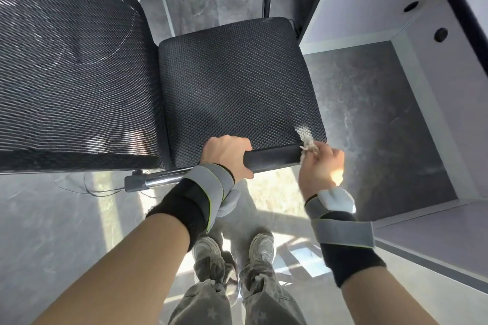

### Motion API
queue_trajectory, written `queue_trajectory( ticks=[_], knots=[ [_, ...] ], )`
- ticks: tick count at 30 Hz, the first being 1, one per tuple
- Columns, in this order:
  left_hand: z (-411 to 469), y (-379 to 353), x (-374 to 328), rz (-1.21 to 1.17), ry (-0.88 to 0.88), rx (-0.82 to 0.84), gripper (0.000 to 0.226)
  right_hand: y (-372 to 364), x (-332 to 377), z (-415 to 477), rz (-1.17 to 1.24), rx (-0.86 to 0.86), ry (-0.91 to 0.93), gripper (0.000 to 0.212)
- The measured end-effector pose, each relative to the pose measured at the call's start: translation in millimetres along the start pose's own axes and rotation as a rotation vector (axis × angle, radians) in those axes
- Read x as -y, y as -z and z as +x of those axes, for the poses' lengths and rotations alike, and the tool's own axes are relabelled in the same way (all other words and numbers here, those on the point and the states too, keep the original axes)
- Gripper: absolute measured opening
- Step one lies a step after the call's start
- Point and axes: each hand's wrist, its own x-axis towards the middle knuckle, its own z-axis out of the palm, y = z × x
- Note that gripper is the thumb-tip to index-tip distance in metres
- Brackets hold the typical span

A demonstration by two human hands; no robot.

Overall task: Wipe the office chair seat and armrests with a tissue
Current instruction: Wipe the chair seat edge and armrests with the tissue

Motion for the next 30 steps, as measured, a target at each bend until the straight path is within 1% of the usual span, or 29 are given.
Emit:
queue_trajectory(
  ticks=[4, 5, 8, 9, 12, 15, 16, 19, 23, 27, 30],
  knots=[
    [-12, -2, 25, -0.035, -0.087, -0.003, 0.042, -16, 15, -23, -0.046, 0.032, 0.270, 0.026],
    [-15, -1, 31, -0.033, -0.092, -0.002, 0.045, -20, 19, -27, -0.065, 0.044, 0.318, 0.026],
    [-29, -1, 54, 0.016, -0.027, 0.032, 0.067, -34, 35, -45, -0.115, 0.095, 0.402, 0.024],
    [-32, -2, 60, 0.037, -0.006, 0.045, 0.068, -39, 40, -52, -0.121, 0.101, 0.440, 0.023],
    [-41, -5, 72, 0.019, 0.050, 0.075, 0.061, -53, 52, -71, -0.099, 0.140, 0.575, 0.021],
    [-49, -9, 78, -0.001, 0.108, 0.071, 0.060, -64, 62, -86, -0.095, 0.191, 0.674, 0.023],
    [-51, -10, 80, -0.005, 0.127, 0.058, 0.056, -67, 65, -90, -0.097, 0.206, 0.710, 0.023],
    [-55, -13, 81, 0.039, 0.151, 0.016, 0.036, -74, 70, -99, -0.118, 0.261, 0.811, 0.026],
    [-58, -16, 85, 0.084, 0.167, -0.005, 0.029, -76, 69, -104, -0.179, 0.355, 0.924, 0.028],
    [-55, -17, 88, 0.073, 0.205, -0.011, 0.015, -71, 63, -102, -0.193, 0.425, 1.024, 0.029],
    [-47, -10, 84, 0.107, 0.218, 0.036, 0.018, -64, 57, -97, -0.257, 0.459, 1.063, 0.028]
  ],
)
